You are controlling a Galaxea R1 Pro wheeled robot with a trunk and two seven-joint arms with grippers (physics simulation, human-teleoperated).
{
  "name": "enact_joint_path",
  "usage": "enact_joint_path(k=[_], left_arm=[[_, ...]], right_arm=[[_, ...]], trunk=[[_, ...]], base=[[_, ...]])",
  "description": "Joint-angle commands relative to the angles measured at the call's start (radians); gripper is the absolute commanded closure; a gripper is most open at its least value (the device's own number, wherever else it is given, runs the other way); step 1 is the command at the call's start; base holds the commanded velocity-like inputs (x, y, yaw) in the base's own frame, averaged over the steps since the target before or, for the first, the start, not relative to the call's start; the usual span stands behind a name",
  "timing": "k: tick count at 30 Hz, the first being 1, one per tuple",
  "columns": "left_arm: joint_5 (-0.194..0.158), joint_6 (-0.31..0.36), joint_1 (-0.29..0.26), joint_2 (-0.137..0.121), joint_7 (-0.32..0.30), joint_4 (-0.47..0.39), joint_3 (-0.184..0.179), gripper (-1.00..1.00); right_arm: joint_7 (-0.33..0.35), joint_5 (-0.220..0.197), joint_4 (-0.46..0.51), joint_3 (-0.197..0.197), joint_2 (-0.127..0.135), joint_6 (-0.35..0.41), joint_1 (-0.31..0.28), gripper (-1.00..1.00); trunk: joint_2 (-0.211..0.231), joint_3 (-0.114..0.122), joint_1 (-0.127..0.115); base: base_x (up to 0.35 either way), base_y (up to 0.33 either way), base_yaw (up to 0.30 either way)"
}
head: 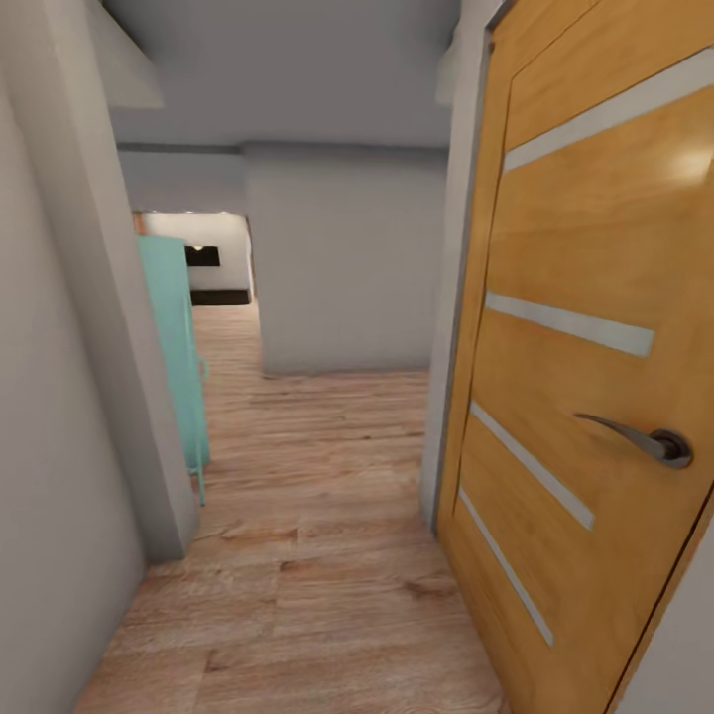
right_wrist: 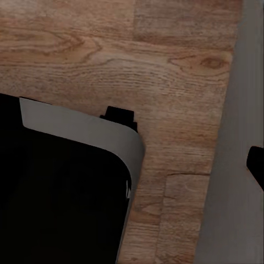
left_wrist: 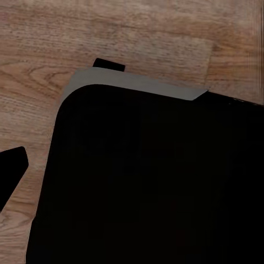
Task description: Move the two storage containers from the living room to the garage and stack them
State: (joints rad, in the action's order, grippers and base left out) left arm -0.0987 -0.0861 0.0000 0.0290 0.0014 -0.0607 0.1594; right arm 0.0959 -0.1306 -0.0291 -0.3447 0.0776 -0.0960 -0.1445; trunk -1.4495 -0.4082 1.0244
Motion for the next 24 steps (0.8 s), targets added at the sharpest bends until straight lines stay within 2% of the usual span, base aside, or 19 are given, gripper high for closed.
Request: enact_joint_path(k=[1, 7, 12, 19, 24], left_arm=[[-0.010, -0.002, 0.000, 0.000, 0.000, -0.001, 0.000, -1.00], [-0.010, -0.003, 0.000, 0.000, 0.000, -0.002, 0.001, -1.00], [-0.010, -0.004, 0.000, 0.000, 0.000, -0.002, 0.001, -1.00], [-0.009, -0.004, 0.000, 0.000, 0.000, -0.002, 0.002, -1.00], [-0.010, -0.002, 0.000, -0.001, 0.000, -0.002, 0.000, -1.00]], right_arm=[[0.005, -0.011, -0.003, -0.007, 0.000, -0.006, -0.001, -1.00], [0.005, -0.010, -0.003, -0.009, 0.001, -0.006, -0.001, -1.00], [0.005, -0.009, -0.003, -0.010, 0.002, -0.006, -0.001, -1.00], [0.005, -0.010, -0.003, -0.010, 0.002, -0.005, -0.001, -1.00], [0.005, -0.011, -0.003, -0.010, 0.002, -0.005, -0.001, -1.00]], trunk=[[0.000, -0.001, 0.001], [0.000, -0.001, 0.001], [0.000, -0.001, 0.001], [0.000, -0.001, 0.001], [0.000, -0.001, 0.001]], base=[[0.311, -0.081, 0.000], [0.279, -0.029, 0.070], [0.067, -0.004, 0.168], [0.013, -0.001, 0.031], [0.237, 0.000, 0.002]])
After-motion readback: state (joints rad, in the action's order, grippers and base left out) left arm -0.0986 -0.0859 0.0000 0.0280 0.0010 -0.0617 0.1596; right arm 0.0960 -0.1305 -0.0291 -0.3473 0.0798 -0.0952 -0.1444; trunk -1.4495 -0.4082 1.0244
